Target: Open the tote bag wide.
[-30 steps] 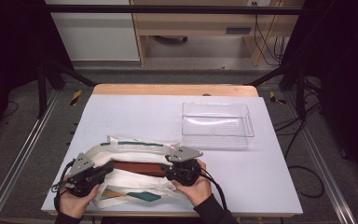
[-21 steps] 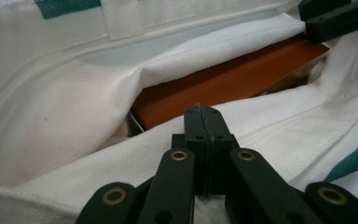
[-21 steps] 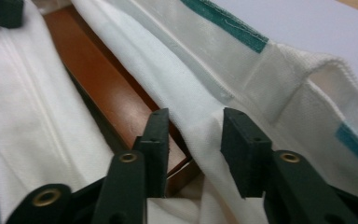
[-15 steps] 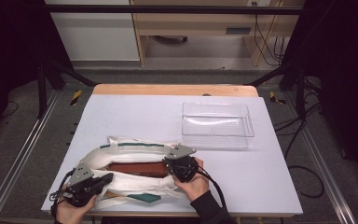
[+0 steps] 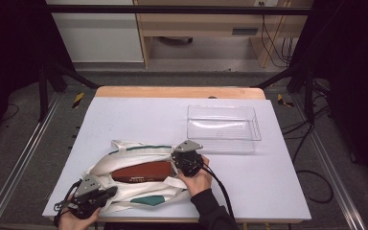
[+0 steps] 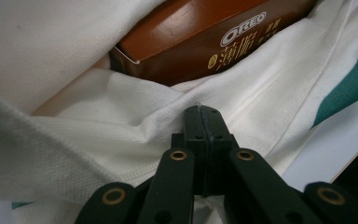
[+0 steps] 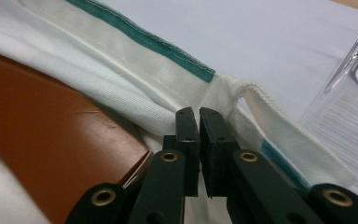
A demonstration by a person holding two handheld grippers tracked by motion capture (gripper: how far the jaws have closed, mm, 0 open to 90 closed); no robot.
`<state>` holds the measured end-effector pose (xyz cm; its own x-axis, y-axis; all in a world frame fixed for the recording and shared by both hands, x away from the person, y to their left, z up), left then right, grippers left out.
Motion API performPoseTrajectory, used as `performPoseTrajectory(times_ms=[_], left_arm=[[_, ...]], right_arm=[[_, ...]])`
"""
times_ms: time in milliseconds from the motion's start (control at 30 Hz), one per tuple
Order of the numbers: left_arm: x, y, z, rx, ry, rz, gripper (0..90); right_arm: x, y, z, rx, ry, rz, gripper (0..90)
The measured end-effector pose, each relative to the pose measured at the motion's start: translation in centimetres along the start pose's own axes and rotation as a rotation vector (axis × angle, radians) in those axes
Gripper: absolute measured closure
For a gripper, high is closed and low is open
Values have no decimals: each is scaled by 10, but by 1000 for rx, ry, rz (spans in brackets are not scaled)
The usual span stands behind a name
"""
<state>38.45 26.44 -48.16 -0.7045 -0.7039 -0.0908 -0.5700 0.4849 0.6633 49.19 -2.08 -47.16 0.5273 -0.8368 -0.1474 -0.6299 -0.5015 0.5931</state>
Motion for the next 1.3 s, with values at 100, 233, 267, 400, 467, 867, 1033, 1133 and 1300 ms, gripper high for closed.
performPoseTrajectory(times_ms=[100,233,267,400,467,867,1033,1133,1300], left_arm=[[0,0,0,-1,0,1,900],[0,0,0,1,-3,-1,900],[0,0,0,3,-2,-1,900],[-2,4,-3,46,19,19,829],[-4,8,-8,84,41,26,803],[-36,1,-57,141,-16,-82,571],[-36,-13,-56,78,-55,-96,564],[-36,-16,-53,47,-57,-106,603],[-40,-16,-53,20,-40,-132,777]], right_arm=[[2,-3,1,-16,-5,0,871],[4,-9,6,-71,-13,0,851],[4,-9,6,-71,-13,0,851],[0,7,4,-27,-2,-27,761],[-2,15,3,2,0,-39,744],[-29,58,14,4,28,-207,718],[-35,56,24,-16,19,-245,692],[-39,53,31,-37,17,-266,678],[-43,46,40,-74,31,-260,686]])
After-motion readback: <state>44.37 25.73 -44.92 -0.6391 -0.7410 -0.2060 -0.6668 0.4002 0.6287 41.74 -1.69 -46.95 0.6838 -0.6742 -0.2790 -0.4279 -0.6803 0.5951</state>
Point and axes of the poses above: each handheld gripper's, and its own axes: y roughly backward along the jaws, z roughly out of its underside, x roughly to its right, the point moved 3 cm from there along -y, roughly forward along the jaws, and after that the axes turned 11 degrees about -y, right-handed, at the moved point
